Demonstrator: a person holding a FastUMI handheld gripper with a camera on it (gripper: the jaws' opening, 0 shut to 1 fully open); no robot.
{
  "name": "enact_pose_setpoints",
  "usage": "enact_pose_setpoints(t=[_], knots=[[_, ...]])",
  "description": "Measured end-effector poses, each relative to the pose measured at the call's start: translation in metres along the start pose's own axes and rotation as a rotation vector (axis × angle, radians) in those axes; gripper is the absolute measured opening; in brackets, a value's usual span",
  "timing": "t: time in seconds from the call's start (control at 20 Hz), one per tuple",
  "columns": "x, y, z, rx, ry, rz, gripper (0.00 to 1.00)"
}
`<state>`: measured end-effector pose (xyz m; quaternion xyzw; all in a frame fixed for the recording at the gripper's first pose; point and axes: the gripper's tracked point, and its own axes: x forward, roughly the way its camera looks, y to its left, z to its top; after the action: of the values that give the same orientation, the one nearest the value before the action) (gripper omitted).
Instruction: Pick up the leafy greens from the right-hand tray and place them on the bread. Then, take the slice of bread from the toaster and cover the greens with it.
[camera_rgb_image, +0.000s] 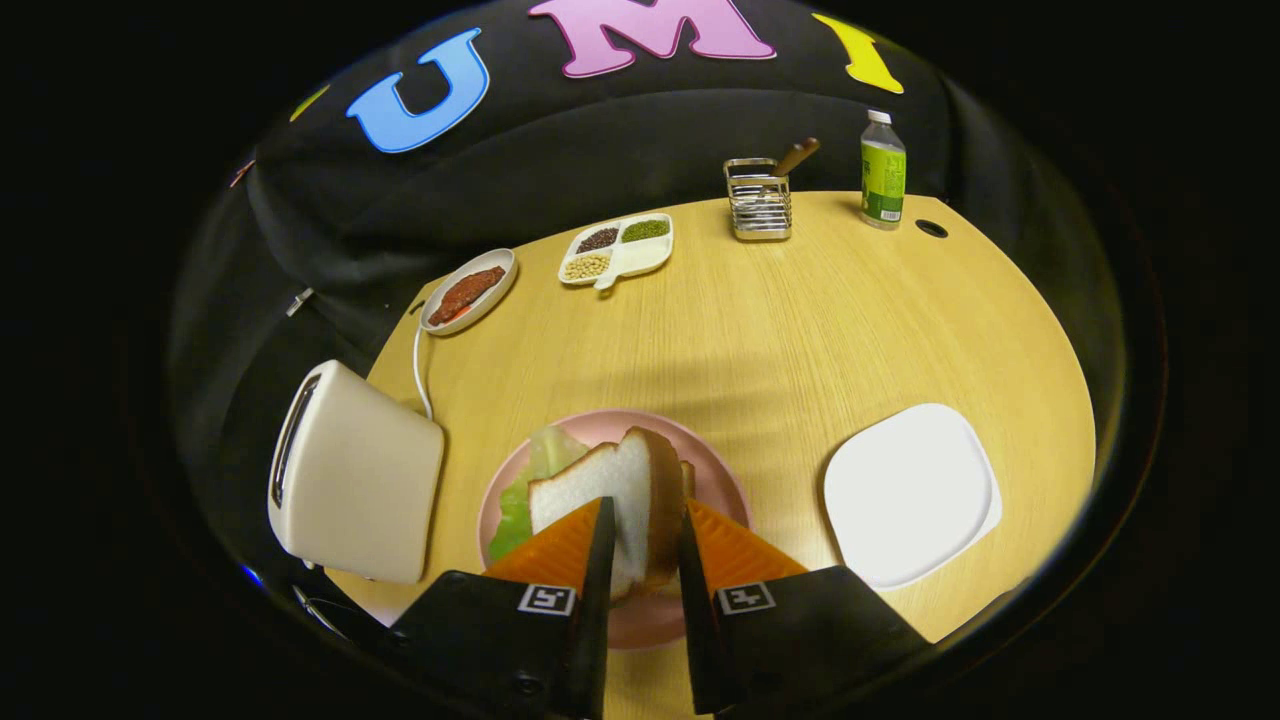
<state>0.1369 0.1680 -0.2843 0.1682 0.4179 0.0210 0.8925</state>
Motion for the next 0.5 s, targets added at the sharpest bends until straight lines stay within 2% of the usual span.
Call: enact_pose_setpoints(t=[0.05,0.35,0.45,0.5], knots=[[0.002,-0.002,-0.003,0.002,0.003,-0.005,0.36],[0.0,-0.022,-0.004,-0.069,-0.039,-0.081,0.63],[-0.003,-0.022,-0.001,-0.083,-0.059,-0.081,0.73],[-0.007,-0.023,0.0,-0.082,-0.07,-0.084,0.87]])
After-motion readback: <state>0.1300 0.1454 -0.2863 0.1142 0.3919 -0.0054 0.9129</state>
